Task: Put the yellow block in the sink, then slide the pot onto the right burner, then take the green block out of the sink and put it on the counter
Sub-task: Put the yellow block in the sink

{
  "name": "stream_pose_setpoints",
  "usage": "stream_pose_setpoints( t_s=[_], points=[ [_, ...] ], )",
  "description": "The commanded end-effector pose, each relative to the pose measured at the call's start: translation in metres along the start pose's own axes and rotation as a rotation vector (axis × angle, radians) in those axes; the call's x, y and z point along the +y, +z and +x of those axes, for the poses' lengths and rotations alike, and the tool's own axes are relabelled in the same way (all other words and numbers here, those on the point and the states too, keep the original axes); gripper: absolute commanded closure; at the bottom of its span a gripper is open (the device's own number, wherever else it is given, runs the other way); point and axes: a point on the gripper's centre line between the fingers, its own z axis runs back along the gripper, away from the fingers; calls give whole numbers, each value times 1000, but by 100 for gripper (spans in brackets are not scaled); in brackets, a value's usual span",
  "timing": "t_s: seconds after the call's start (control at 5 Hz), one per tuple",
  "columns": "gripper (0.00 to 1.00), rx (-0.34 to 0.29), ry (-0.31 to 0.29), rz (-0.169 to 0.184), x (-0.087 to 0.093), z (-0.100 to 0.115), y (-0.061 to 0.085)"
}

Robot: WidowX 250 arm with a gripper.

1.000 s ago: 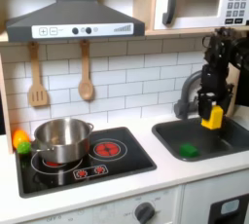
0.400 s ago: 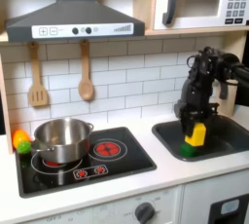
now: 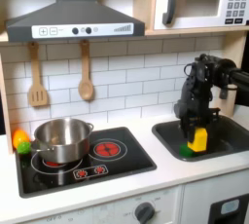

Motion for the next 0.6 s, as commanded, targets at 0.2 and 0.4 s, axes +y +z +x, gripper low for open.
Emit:
stream_pose_setpoints(
  t_s=[0.2, 0.4],
  points=[
    [100, -21, -11, -222, -10, -1, -5],
    [100, -26, -5, -296, -9, -5, -11]
  ],
)
